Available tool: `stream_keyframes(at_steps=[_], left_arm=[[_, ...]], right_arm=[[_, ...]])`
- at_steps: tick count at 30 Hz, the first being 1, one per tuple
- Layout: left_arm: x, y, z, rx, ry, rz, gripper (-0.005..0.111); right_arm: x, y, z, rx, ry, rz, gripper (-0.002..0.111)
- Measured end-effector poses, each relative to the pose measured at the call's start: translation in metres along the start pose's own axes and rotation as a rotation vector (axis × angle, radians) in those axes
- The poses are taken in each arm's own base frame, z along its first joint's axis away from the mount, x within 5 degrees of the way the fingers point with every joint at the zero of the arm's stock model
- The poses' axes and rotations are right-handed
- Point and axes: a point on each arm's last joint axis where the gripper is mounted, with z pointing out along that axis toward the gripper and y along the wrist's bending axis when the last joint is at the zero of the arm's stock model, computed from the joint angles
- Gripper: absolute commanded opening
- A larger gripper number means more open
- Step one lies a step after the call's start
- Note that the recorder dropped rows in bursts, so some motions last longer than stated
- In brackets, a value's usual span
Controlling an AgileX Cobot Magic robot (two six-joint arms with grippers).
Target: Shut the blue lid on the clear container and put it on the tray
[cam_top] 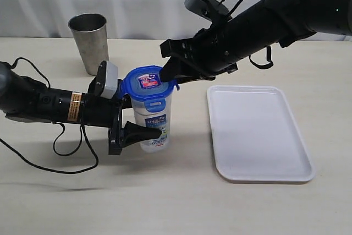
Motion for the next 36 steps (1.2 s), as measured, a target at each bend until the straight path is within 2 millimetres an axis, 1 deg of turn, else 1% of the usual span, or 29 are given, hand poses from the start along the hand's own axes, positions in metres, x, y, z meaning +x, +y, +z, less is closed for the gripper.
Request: stream_keyframes(at_steps=[2, 5, 12, 17, 19, 20, 25, 27, 29, 36], left_arm=[[0.000, 0.000, 0.000, 0.000, 0.000, 0.000, 0.000], [0.000, 0.000, 0.000, 0.002, 0.001, 0.001, 0.000], [0.001, 0.000, -0.001, 0.005, 0.002, 0.001, 0.000], [0.001, 0.000, -0.001, 0.007, 0.003, 0.002, 0.000], [0.001, 0.000, -0.001, 0.007, 0.003, 0.002, 0.000], [0.001, 0.000, -0.001, 0.007, 0.003, 0.002, 0.000], [0.000, -0.001, 0.000, 0.009, 0.004, 0.003, 0.000], [0.000, -0.001, 0.001, 0.009, 0.005, 0.005, 0.000], [0.000, -0.001, 0.001, 0.008, 0.005, 0.004, 0.000], [0.000, -0.001, 0.001, 0.006, 0.005, 0.006, 0.000]], right_arm=[[0.000, 0.000, 0.001, -0.003, 0.004, 0.003, 0.025], [0.000, -0.002, 0.002, -0.015, 0.012, 0.021, 0.020], [0.000, -0.003, 0.010, -0.069, 0.031, 0.072, 0.020], [0.000, -0.002, 0.011, -0.089, 0.038, 0.087, 0.020], [0.000, -0.002, 0.011, -0.089, 0.038, 0.084, 0.022], [0.000, -0.002, 0.010, -0.088, 0.037, 0.082, 0.025], [0.000, -0.005, 0.004, -0.079, 0.039, 0.044, 0.045], [-0.001, -0.004, -0.001, -0.068, 0.030, 0.013, 0.050], [-0.001, -0.004, -0.004, -0.052, 0.018, -0.012, 0.052], [-0.001, -0.002, -0.014, -0.005, -0.012, -0.103, 0.052]])
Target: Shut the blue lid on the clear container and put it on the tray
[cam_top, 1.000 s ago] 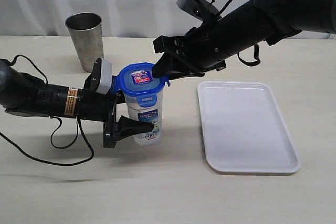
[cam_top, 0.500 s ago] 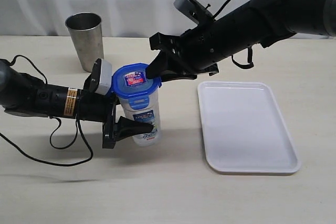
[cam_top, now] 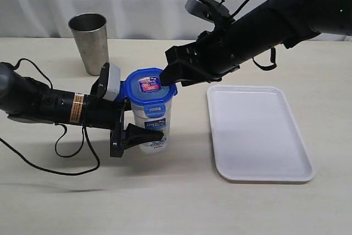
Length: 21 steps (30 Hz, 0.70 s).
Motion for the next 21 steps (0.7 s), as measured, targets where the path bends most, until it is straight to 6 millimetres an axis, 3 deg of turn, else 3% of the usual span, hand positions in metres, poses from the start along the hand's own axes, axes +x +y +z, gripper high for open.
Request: stream_keyframes(at_steps=[12, 21], left_arm=[[0.000, 0.000, 0.000, -0.002, 0.001, -0.007, 0.000], [0.000, 0.000, 0.000, -0.002, 0.001, -0.007, 0.000]], right_arm=[[0.000, 0.013, -0.023, 0.036, -0.046, -0.172, 0.052], [-0.004, 0.052, -0.062, -0.101, -0.195, -0.540, 0.052]])
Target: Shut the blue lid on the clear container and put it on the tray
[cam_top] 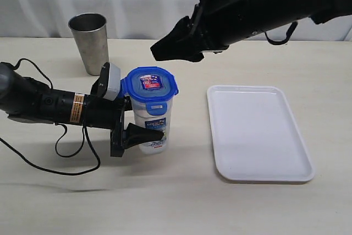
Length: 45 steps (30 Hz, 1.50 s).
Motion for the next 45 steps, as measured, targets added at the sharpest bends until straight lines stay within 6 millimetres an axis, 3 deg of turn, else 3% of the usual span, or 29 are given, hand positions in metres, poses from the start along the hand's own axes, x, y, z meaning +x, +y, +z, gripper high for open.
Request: stream_keyframes(at_steps=[5, 14, 20, 30, 42, 45], left_arm=[[0.000, 0.000, 0.000, 0.000, 0.000, 0.000, 0.000], [0.000, 0.000, 0.000, 0.000, 0.000, 0.000, 0.000], [0.000, 0.000, 0.000, 0.000, 0.000, 0.000, 0.000], [0.000, 0.000, 0.000, -0.004, 0.000, -0.002, 0.000], [0.001, 0.003, -0.001, -0.036, 0.006, -0.034, 0.000], [0.001, 0.004, -0.001, -0.039, 0.008, -0.035, 0.000]], right_arm=[[0.002, 0.011, -0.003, -0.036, 0.049, -0.177, 0.047], [0.007, 0.052, 0.033, 0.079, 0.285, -0.623, 0.043], [0.011, 0.071, 0.047, 0.143, 0.405, -0.808, 0.043], [0.024, 0.055, 0.070, 0.232, 0.538, -0.851, 0.043], [0.028, 0.046, 0.088, 0.246, 0.539, -0.890, 0.043], [0.030, 0.044, 0.094, 0.242, 0.545, -0.893, 0.038]])
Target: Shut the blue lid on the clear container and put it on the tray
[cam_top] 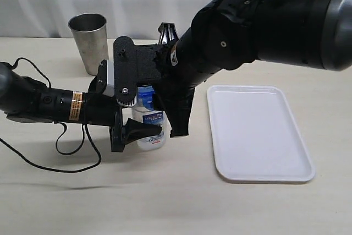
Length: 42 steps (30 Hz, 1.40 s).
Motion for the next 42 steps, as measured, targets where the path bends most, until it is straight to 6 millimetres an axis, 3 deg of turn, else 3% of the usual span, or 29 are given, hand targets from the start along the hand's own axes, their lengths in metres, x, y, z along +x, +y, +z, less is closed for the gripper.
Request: stream_keyframes(at_steps=[2, 9, 13, 17, 24, 37, 42], left_arm=[[0.000, 0.001, -0.001, -0.012, 0.002, -0.003, 0.000], [0.001, 0.004, -0.002, -0.041, 0.002, -0.016, 0.000], [0.002, 0.005, -0.004, -0.037, 0.003, -0.011, 0.000], [0.001, 0.005, -0.004, -0.033, -0.001, -0.008, 0.000], [0.001, 0.005, -0.004, -0.035, -0.002, -0.004, 0.000], [-0.002, 0.000, 0.002, -0.012, -0.014, 0.054, 0.000], [-0.004, 0.001, 0.002, -0.026, -0.039, 0.103, 0.000]], right_arm=[[0.000, 0.000, 0.004, 0.001, 0.003, -0.010, 0.031], [0.000, 0.002, 0.014, 0.041, -0.022, -0.037, 0.029], [-0.014, 0.016, 0.019, 0.115, -0.031, -0.184, 0.024], [-0.018, 0.019, 0.020, 0.132, -0.024, -0.174, 0.024], [-0.018, 0.019, 0.017, 0.132, -0.029, -0.151, 0.040], [-0.016, 0.028, -0.025, 0.073, -0.097, 0.050, 0.044], [-0.019, 0.023, -0.064, 0.124, -0.208, 0.139, 0.043]])
